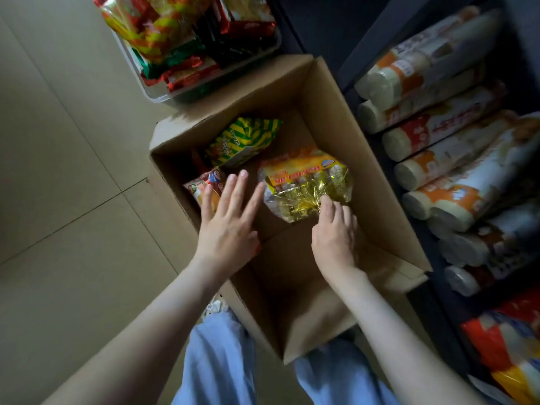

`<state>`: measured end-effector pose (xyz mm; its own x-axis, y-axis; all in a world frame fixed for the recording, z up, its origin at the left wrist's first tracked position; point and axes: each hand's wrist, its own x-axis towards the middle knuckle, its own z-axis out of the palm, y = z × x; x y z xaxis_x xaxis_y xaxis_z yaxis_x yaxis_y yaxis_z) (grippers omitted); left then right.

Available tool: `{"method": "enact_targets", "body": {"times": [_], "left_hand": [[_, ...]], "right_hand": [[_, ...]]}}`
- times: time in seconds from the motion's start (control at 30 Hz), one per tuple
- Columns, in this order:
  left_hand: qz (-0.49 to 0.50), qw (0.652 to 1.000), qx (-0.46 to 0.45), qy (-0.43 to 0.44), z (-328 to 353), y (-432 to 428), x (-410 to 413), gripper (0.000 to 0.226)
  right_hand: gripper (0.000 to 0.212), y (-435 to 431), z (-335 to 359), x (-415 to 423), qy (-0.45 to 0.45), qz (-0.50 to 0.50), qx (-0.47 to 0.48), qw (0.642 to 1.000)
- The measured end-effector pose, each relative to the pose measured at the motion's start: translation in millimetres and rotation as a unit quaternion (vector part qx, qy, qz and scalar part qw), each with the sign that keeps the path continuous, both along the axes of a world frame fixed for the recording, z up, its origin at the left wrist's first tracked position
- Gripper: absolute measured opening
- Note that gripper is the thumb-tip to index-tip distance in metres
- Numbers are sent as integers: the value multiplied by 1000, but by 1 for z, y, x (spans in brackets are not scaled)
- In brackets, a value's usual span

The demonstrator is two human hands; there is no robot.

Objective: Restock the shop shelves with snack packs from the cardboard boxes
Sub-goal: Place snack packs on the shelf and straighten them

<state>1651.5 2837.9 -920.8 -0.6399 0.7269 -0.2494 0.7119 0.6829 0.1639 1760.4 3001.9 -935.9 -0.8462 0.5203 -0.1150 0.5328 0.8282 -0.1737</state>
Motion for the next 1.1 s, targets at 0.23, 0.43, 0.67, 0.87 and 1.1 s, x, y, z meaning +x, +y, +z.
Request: {"method": "enact_targets", "body": {"times": [0.23,0.43,0.67,0.87,1.1], "left_hand": [[-53,990,19,-133,159,41,27,112],[11,964,143,-224,315,37,47,106],[212,870,427,-128,490,41,5,89],[192,812,544,-93,652,35,-41,64],[178,742,622,-175,772,43,-50,51]], "right_hand": [[41,17,200,7,49,69,-102,991],[32,19,409,-2,128,-81,-250,956],[28,-2,618,-53,257,-13,-356,898],[40,0,758,-64,346,61,-441,826],[98,25,837,-53,371,156,-237,884]]}}
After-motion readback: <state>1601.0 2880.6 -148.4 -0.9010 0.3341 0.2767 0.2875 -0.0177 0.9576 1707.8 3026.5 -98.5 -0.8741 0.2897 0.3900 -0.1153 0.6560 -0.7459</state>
